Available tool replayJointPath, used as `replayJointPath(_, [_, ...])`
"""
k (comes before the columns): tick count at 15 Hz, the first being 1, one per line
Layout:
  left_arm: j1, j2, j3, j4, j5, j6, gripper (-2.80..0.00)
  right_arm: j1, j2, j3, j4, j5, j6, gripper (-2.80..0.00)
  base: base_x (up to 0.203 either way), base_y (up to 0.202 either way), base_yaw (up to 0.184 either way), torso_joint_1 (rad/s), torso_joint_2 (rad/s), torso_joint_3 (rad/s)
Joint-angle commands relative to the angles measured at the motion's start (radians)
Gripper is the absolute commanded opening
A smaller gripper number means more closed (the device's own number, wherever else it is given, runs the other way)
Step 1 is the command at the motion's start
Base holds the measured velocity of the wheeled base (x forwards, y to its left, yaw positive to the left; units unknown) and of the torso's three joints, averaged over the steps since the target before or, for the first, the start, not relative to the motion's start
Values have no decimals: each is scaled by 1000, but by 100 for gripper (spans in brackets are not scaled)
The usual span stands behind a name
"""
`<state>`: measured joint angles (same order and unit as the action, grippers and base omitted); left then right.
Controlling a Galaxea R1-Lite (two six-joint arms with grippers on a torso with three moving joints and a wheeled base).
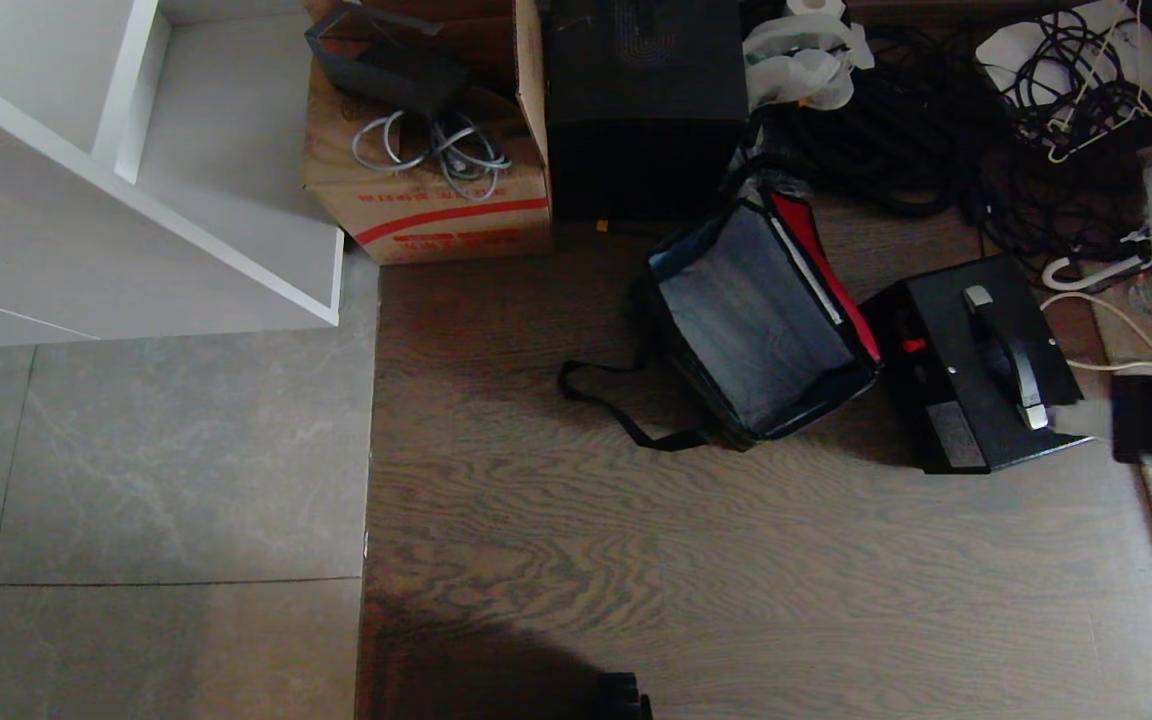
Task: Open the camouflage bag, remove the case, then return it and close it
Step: Grip the handle again
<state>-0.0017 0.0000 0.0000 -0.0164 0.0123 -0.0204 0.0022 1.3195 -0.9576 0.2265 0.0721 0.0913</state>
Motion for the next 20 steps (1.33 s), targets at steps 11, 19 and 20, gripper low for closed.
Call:
replayJointPath(11, [0, 0, 11, 0, 1, -1, -280, -2, 643, -334, -396, -761, -479, 0, 0, 0, 0, 0, 0, 0])
replayJointPath(19, [0, 0, 10, 0, 0, -1, -280, 11, 836, -334, -718, -1066, -588, 0, 0, 0, 0, 0, 0, 0])
replayJointPath(20, [0, 0, 11, 0, 0, -1, -280, 12, 864, -345, -756, -1084, -589, 0, 0, 0, 0, 0, 0, 0])
